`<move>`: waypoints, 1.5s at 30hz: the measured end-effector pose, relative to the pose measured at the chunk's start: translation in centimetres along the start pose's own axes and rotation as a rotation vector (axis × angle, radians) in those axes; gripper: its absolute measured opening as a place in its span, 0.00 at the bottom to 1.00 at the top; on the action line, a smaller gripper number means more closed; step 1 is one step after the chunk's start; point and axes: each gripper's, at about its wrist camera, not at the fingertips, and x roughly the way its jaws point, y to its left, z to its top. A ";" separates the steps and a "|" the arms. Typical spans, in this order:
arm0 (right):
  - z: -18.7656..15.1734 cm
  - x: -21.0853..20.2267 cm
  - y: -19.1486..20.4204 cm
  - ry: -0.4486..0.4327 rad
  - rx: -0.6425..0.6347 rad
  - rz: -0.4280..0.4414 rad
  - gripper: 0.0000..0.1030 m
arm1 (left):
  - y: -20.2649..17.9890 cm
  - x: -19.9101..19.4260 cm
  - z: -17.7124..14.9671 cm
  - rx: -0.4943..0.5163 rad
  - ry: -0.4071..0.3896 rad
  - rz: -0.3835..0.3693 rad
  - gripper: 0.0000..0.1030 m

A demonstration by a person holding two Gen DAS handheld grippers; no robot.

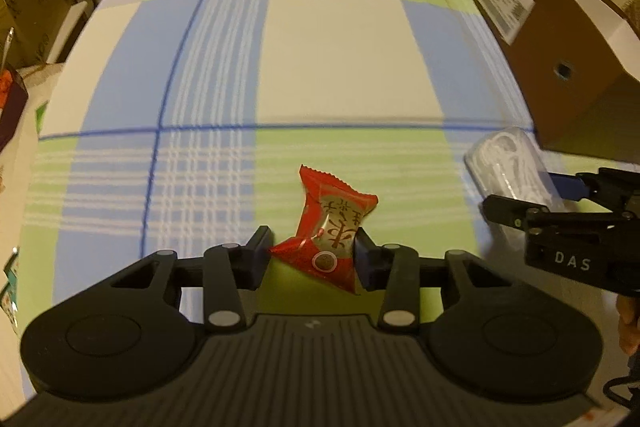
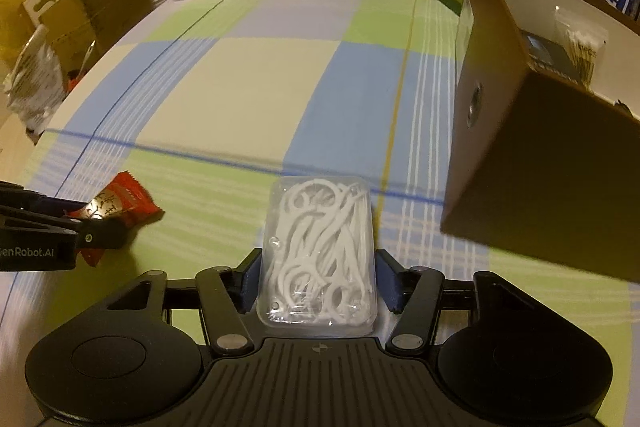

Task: Organize objects
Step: 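Lift the floss box and candy packet off the table with both grippers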

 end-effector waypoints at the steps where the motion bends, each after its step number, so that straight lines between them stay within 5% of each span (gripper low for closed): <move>1: -0.6 -0.4 -0.1 0.005 -0.001 0.002 0.54 | -0.3 -0.2 -0.4 0.004 0.005 -0.007 0.36; 24: -11.1 -10.0 -8.3 0.067 0.151 -0.071 0.54 | -11.7 -2.8 -7.6 0.236 0.072 -0.194 0.37; 37: -12.0 -10.5 -9.5 0.056 0.143 -0.046 0.63 | -14.8 -2.9 -7.9 0.278 0.043 -0.134 0.50; 45: -12.0 -10.7 -10.0 0.050 0.135 -0.032 0.64 | -15.6 -3.4 -8.4 0.289 0.034 -0.129 0.36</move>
